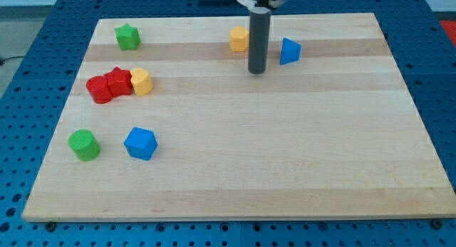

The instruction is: Push the blue triangle upwards

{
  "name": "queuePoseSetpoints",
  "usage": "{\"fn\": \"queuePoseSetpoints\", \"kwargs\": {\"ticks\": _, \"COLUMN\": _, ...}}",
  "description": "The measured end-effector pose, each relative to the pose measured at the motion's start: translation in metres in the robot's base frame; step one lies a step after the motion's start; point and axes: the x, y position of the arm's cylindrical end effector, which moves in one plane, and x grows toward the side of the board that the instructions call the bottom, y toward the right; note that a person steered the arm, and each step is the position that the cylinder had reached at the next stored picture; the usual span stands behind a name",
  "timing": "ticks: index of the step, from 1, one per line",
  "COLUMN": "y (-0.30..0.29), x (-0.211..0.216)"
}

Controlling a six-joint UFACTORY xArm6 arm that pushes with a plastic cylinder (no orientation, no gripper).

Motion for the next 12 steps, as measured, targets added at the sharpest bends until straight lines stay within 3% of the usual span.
{"fn": "queuePoseSetpoints", "kwargs": {"ticks": 3, "y": 0.113, "x": -0.047}}
{"fn": "queuePoseSetpoints", "kwargs": {"ticks": 6, "y": 0.130, "x": -0.017}}
{"fn": "queuePoseSetpoints", "kwargs": {"ticks": 9, "y": 0.167, "x": -0.059}}
{"fn": "queuePoseSetpoints", "kwargs": {"ticks": 12, "y": 0.168, "x": -0.022}}
